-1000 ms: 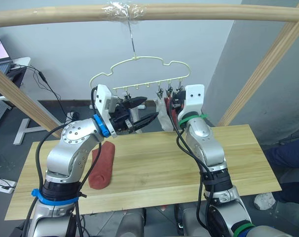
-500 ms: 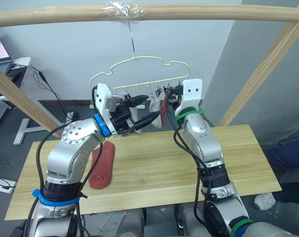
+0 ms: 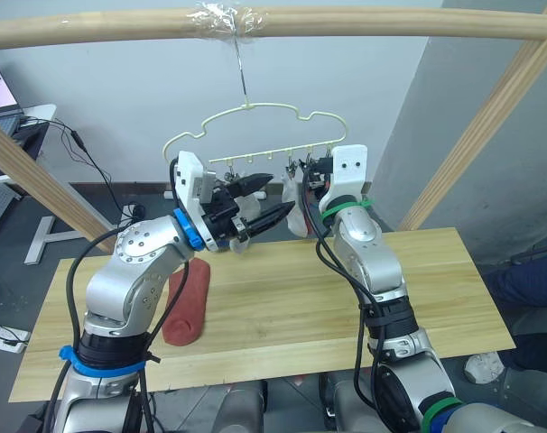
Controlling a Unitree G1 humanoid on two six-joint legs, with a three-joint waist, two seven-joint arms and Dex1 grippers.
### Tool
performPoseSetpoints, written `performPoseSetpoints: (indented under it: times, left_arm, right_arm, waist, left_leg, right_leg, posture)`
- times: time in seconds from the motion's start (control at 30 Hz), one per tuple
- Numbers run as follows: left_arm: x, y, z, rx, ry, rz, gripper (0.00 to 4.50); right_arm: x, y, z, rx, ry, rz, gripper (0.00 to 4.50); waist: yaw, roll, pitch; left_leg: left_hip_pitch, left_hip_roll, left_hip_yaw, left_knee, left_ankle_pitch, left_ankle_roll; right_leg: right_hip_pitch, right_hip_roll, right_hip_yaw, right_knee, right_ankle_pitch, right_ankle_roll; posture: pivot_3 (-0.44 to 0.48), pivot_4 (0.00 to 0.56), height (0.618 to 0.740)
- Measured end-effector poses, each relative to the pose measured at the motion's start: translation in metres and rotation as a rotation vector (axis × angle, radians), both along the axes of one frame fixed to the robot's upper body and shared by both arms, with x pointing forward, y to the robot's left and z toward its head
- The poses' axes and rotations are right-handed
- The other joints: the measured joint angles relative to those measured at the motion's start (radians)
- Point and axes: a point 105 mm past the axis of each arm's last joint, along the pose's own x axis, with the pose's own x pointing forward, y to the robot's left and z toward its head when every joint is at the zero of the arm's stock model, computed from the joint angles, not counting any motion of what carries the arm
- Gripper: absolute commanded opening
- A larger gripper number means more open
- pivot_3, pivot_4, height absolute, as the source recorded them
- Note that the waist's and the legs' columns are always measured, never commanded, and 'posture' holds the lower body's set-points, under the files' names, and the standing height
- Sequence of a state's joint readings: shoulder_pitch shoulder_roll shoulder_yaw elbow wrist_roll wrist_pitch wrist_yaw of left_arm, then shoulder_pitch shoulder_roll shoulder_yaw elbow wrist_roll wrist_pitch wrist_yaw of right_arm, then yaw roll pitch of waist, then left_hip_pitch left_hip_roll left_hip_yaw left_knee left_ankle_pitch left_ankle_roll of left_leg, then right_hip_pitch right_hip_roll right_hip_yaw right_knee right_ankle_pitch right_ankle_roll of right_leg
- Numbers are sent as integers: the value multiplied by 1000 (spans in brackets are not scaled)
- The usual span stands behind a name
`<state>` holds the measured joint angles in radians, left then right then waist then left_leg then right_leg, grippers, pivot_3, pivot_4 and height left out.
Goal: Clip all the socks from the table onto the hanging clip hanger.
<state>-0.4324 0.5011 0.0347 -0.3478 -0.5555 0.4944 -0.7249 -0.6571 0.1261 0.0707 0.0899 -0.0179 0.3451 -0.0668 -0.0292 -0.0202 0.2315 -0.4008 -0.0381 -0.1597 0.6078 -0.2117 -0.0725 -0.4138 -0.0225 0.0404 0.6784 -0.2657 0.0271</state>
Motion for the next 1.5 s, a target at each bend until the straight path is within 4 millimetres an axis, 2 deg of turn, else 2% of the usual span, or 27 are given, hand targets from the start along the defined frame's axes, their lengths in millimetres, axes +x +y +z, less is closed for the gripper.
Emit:
performPoseSetpoints:
  times: [0.63,0.67,0.83,1.1,1.13,1.27,1.33,1.4,1.5]
  left_arm:
    - [1,-1,4,-14,-7,2,3343]
    - [1,-1,4,-15,-6,2,3343]
    - [1,-1,4,-16,-6,1,3343]
    - [1,-1,2,-13,-2,5,3343]
    - [0,1,-1,-6,3,10,3510]
    - [0,18,-38,56,99,90,4483]
    - [5,33,-59,85,144,168,4483]
    - [11,57,-88,149,201,295,4483]
    - [13,112,-139,342,290,518,4483]
  right_arm:
    - [7,-3,0,-13,-15,-11,1837]
    - [7,-4,0,-13,-16,-12,1436]
    - [7,-5,0,-15,-20,-14,112]
    - [8,-12,0,-51,-23,-3,23]
    - [8,-14,1,-76,-27,11,8]
    - [4,-34,8,-199,-62,57,0]
    - [1,-38,8,-213,-50,80,0]
    - [-3,-38,8,-210,-27,123,0]
    - [-7,-45,11,-218,8,167,0]
  waist:
    - [0,0,0]
    - [0,0,0]
    - [0,0,0]
    - [1,0,0]
    - [1,0,0]
    - [2,0,0]
    - [1,0,0]
    - [0,0,0]
    - [3,1,1]
  left_leg:
    - [0,0,0,0,0,0]
    - [0,0,0,0,0,0]
    - [0,0,0,0,0,0]
    - [0,0,0,0,0,0]
    - [0,0,0,0,0,0]
    - [0,0,0,0,0,0]
    - [0,0,0,0,0,0]
    - [0,0,0,0,0,0]
    - [0,0,-1,0,0,0]
  right_leg:
    - [0,0,0,0,0,0]
    - [0,0,0,0,0,0]
    - [0,0,0,0,0,0]
    - [0,0,0,0,0,0]
    - [0,0,0,0,0,0]
    - [0,-1,0,0,0,0]
    - [0,-1,0,0,0,0]
    - [0,-1,0,0,-1,0]
    - [0,-2,-1,0,-3,2]
  posture:
    - [118,216,740]
    - [118,216,740]
    - [122,216,740]
    - [118,218,740]
    - [116,219,740]
    - [111,225,740]
    - [109,225,740]
    - [107,229,740]
    - [106,233,740]
